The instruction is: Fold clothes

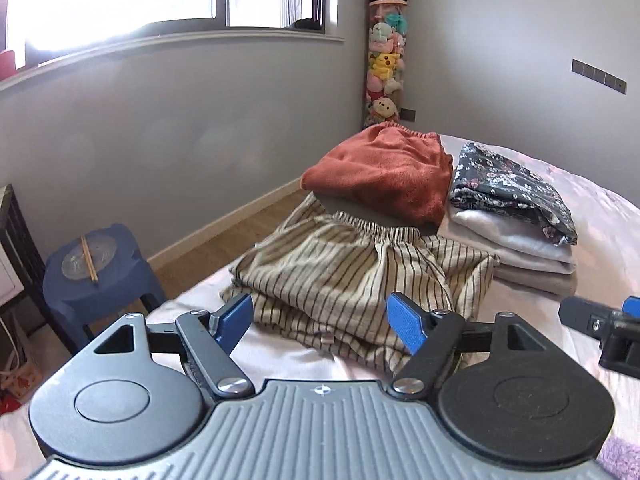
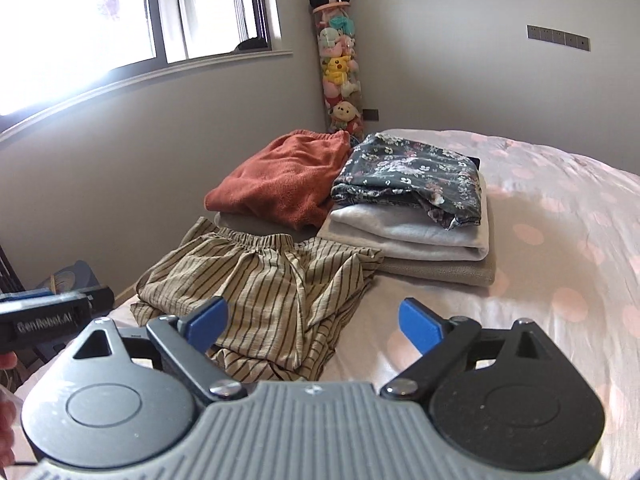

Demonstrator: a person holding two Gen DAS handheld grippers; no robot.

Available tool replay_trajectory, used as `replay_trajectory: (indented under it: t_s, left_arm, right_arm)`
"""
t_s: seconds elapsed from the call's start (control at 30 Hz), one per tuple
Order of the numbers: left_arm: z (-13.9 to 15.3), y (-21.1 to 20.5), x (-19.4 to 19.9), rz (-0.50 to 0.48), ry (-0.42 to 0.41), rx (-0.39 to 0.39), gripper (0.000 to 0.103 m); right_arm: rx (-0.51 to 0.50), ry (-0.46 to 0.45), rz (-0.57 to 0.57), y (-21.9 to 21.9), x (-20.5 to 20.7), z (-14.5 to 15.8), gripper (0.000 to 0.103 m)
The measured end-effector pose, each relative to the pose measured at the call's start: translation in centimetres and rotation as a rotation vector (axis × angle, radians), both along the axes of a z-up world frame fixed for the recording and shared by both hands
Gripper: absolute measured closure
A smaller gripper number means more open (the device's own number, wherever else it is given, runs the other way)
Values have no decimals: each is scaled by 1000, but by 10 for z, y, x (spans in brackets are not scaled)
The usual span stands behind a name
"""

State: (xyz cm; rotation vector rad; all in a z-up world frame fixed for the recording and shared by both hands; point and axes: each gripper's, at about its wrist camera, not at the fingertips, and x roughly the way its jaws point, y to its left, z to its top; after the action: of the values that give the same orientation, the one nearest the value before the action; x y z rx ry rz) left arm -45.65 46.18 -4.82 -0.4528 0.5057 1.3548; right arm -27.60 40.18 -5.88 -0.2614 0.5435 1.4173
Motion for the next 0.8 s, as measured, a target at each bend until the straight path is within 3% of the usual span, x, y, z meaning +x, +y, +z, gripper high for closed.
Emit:
replay_trajectory:
  t_s: [0.13,0.4,0.8]
  left_arm:
    - [-9,-19,0,11,4,-35,29]
    - [-18,-54,4,37,11,-32,29]
    - [-29,-85,16,29,44,-39,29]
  right_arm:
    - [13,27,4,-16,-3,3,9]
    - [25,64,4,-49,-7,4,9]
    - [31,51,-21,-84,-5,7,9]
